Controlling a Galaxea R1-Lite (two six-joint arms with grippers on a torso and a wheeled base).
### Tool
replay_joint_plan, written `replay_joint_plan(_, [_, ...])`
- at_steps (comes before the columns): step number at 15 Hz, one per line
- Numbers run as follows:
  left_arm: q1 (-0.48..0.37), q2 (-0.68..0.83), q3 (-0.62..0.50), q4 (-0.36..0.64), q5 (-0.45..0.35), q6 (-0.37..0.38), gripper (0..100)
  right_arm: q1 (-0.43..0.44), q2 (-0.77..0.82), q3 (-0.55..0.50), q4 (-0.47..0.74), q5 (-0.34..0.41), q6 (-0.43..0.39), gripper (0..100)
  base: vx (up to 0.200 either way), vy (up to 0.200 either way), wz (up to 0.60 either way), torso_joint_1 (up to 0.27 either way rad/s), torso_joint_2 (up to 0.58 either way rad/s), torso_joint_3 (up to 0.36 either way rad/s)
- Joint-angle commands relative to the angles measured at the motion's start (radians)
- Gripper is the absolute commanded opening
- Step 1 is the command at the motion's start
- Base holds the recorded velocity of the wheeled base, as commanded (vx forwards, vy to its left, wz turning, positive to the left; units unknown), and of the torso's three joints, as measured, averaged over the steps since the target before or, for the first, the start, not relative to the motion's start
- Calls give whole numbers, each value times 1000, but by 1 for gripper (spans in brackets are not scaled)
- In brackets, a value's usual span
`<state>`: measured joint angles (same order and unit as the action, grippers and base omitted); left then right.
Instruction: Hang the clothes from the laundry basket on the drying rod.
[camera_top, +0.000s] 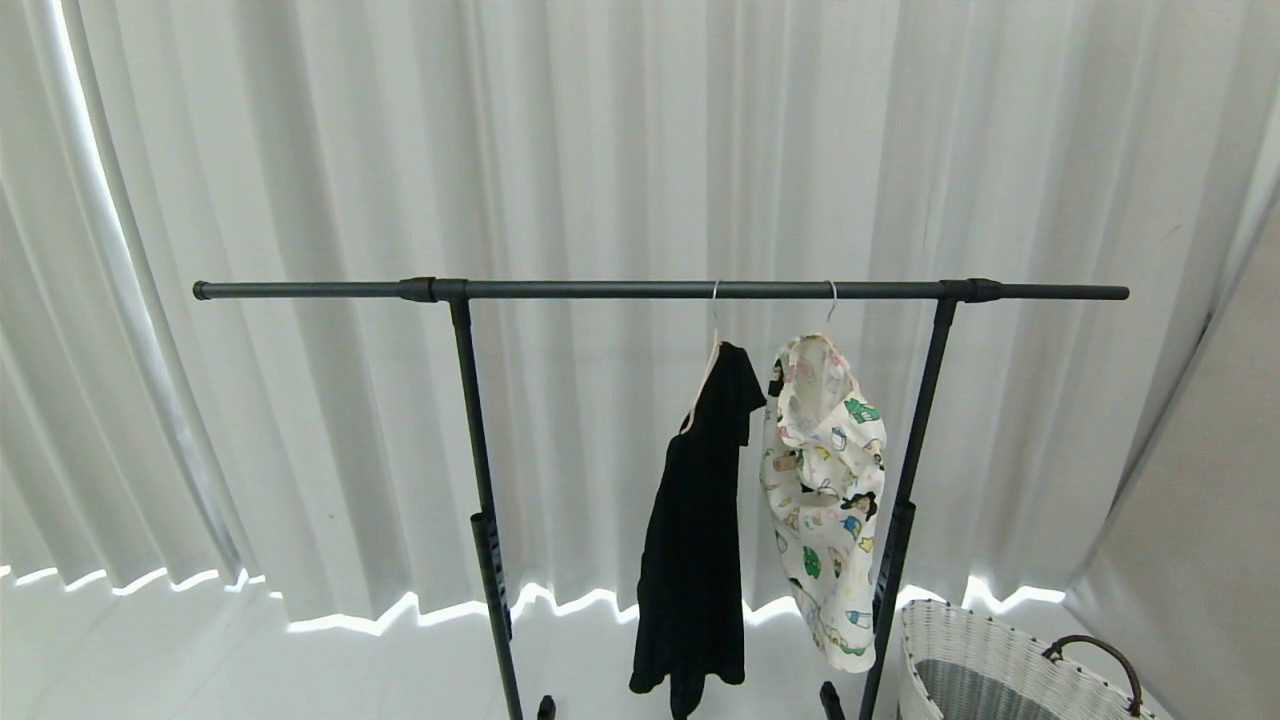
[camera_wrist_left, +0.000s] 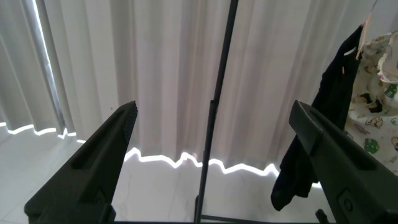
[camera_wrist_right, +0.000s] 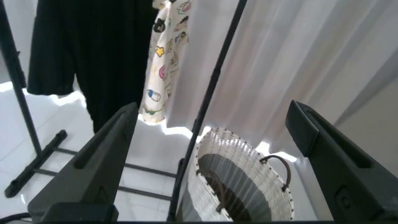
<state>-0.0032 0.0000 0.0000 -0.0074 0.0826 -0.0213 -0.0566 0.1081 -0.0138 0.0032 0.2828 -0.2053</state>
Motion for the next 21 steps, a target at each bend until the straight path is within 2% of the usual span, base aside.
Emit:
replay_joint_plan(1, [0, 0, 0, 0, 0, 0, 100, -3, -19, -2, -5, -16, 1, 100, 0, 0, 0, 0, 0, 0])
replay_joint_plan(6, [0, 0, 0, 0, 0, 0, 100, -3, -19, 0, -5, -28, 6, 100, 0, 0, 0, 0, 0, 0])
replay_joint_plan(7, [0, 0, 0, 0, 0, 0, 100, -3, -19, 0, -8, -70, 15, 100, 0, 0, 0, 0, 0, 0])
replay_joint_plan(9, [0, 0, 0, 0, 0, 0, 100, -3, -19, 11, -40, -178, 101, 100, 0, 0, 0, 0, 0, 0])
replay_joint_plan(10, [0, 0, 0, 0, 0, 0, 100, -3, -19, 9, -35, -180, 139, 100, 0, 0, 0, 0, 0, 0])
replay_joint_plan(11, [0, 0, 0, 0, 0, 0, 100, -3, -19, 8, -26, -178, 130, 100, 0, 0, 0, 0, 0, 0])
replay_joint_plan(12, [0, 0, 0, 0, 0, 0, 100, -3, -19, 9, -31, -186, 24, 100, 0, 0, 0, 0, 0, 0])
replay_joint_plan(13, [0, 0, 0, 0, 0, 0, 100, -3, -21, 14, -86, -209, -72, 100, 0, 0, 0, 0, 0, 0])
replay_joint_plan(14, [0, 0, 0, 0, 0, 0, 100, -3, -19, 14, -100, -234, -13, 100, 0, 0, 0, 0, 0, 0])
replay_joint_plan(15, [0, 0, 0, 0, 0, 0, 100, 0, -22, 14, -77, -188, 38, 100, 0, 0, 0, 0, 0, 0])
replay_joint_plan(16, [0, 0, 0, 0, 0, 0, 100, 8, -28, 14, -63, -83, 78, 100, 0, 0, 0, 0, 0, 0])
replay_joint_plan(17, [0, 0, 0, 0, 0, 0, 100, 8, -28, 14, -61, -79, 90, 100, 0, 0, 0, 0, 0, 0])
replay_joint_plan(18, [0, 0, 0, 0, 0, 0, 100, 8, -28, 14, -66, -269, 93, 100, 0, 0, 0, 0, 0, 0])
replay_joint_plan(19, [0, 0, 0, 0, 0, -2, 100, 8, -28, 14, -65, -375, 104, 100, 0, 0, 0, 0, 0, 0])
replay_joint_plan(21, [0, 0, 0, 0, 0, 0, 100, 15, -30, 14, -69, -355, 92, 100, 0, 0, 0, 0, 0, 0])
